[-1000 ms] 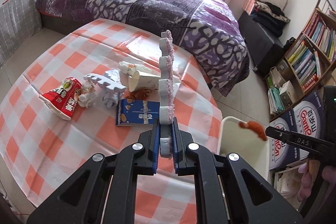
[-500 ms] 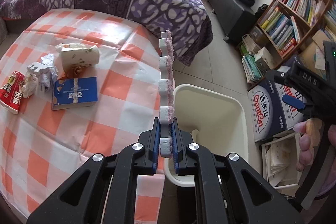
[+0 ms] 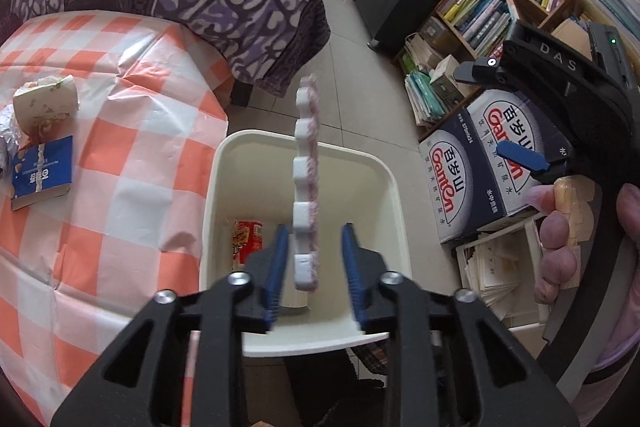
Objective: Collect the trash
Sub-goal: 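Release the foam strip into the bin with the left gripper, then grasp the red snack bag with the left gripper and lift it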
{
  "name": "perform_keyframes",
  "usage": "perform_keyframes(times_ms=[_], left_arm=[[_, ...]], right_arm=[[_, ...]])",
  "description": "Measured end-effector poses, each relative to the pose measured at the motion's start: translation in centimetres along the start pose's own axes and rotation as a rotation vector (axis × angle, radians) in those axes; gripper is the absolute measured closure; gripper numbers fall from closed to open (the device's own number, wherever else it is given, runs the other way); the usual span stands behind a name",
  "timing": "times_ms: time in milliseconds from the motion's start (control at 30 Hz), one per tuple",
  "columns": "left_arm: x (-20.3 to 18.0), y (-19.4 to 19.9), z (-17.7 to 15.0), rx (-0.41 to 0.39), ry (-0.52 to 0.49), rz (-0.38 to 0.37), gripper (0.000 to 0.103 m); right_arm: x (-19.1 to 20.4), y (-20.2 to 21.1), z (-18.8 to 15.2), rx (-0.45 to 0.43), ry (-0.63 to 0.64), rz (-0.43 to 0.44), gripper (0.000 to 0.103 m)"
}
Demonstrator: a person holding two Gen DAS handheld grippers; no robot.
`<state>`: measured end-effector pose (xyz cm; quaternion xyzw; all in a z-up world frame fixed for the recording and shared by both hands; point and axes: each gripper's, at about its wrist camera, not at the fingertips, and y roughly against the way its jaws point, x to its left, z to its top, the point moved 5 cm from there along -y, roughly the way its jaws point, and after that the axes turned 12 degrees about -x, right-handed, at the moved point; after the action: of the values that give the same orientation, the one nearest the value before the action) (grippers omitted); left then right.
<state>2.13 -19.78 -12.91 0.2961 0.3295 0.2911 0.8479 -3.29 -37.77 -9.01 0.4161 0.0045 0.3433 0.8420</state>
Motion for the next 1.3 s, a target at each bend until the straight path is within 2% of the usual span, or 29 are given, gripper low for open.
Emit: perform_keyframes(times_ms=[133,233,300,367,600,833,1000,1167,1233,1300], left_arm=[[1.2,0.5,0.4,-0.015,0.01,0.035,0.057],[3.1,1.4,1.0,-0.038,0.037,0.093,0.056],[4.8,2.0,1.4,-0.052,0.056,0.15,0.047],[6.6,2.6,1.7,-0.063,0.09,0.194,0.045],[14.2,5.8,3.5,-0.126,0.277,0.315,0.045],[23.1,9.2,5.4,-0.216,0.532,0.381,0.045],[29.1,12.9,5.3,-0.261,0.602,0.578,0.045],[34.7,14.1,3.3,-0.259,0.822,0.509,0.047],[36.3,14.0,2.8,-0.275,0.861,0.492,0.048],[37.5,13.5,2.4,-0.272,0.898,0.469,0.056]], right_arm=[[0.9,-0.1,-0.2,0.0,0.008,0.006,0.008],[2.3,0.1,-0.7,-0.006,0.042,0.011,0.008],[3.5,0.2,-1.2,-0.007,0.079,0.017,0.008],[4.6,0.2,-1.7,-0.002,0.1,0.026,0.008],[8.7,-0.3,-3.9,0.053,0.162,0.075,0.007],[12.9,-0.9,-6.3,0.098,0.213,0.119,0.007],[15.7,-2.0,-7.9,0.149,0.222,0.151,0.007],[18.5,-2.2,-9.6,0.197,0.229,0.201,0.007],[19.5,-2.1,-10.2,0.202,0.24,0.215,0.007],[20.4,-2.0,-10.8,0.209,0.247,0.228,0.007]])
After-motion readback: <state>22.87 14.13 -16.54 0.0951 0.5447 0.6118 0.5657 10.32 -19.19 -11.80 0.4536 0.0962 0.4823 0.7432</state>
